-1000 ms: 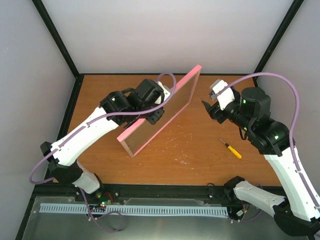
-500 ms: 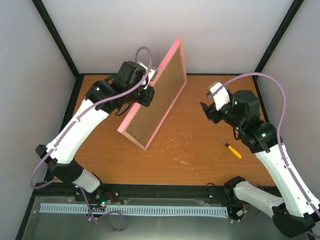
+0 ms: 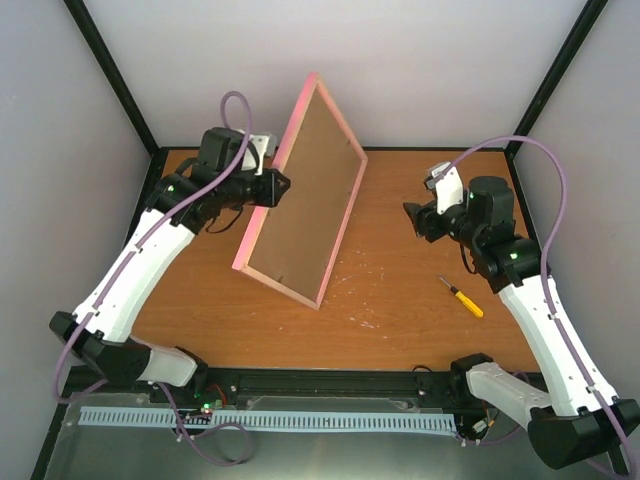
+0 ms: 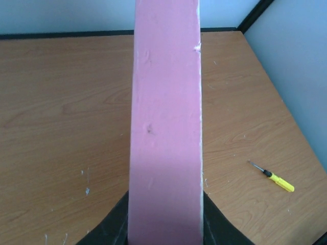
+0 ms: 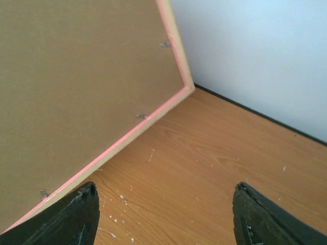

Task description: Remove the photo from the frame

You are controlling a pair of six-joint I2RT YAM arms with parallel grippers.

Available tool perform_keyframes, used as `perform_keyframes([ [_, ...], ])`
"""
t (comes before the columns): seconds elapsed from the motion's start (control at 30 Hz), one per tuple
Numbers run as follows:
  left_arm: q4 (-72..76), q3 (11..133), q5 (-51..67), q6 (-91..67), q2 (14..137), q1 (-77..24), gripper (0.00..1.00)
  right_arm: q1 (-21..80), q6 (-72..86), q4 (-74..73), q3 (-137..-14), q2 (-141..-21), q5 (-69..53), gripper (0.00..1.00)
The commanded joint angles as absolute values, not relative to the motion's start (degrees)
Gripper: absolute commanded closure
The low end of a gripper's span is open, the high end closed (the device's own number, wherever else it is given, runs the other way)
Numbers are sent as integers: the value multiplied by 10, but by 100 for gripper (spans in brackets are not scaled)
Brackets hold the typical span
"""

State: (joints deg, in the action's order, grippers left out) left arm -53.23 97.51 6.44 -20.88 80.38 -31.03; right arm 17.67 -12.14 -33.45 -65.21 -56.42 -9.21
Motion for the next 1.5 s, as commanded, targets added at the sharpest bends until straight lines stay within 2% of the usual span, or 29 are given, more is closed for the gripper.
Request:
perform_keyframes([
  [0.0, -360, 929, 152, -270, 745, -274, 99, 142, -85, -305, -622, -574, -159, 30],
  [0.3, -228, 761, 196, -362, 682, -248, 99, 117, -85, -257, -549, -571, -218, 30],
  [0.73, -81, 575, 197, -510, 649, -243, 99, 105, -72, -225, -508, -593, -188, 33],
  [1.13, 9, 450, 190, -556, 650, -243, 98, 104, -85, -195, -461, -608, -189, 32],
  [1.3, 42, 405, 186, -557, 651, -243, 76, 103, -85, -194, -458, -629, -201, 32],
  [1.4, 69, 376, 182, -551, 652, -241, 69, 103, -85, -195, -458, -640, -206, 32],
  [1.47, 99, 352, 193, -548, 654, -233, 59, 103, -87, -195, -458, -642, -208, 32],
])
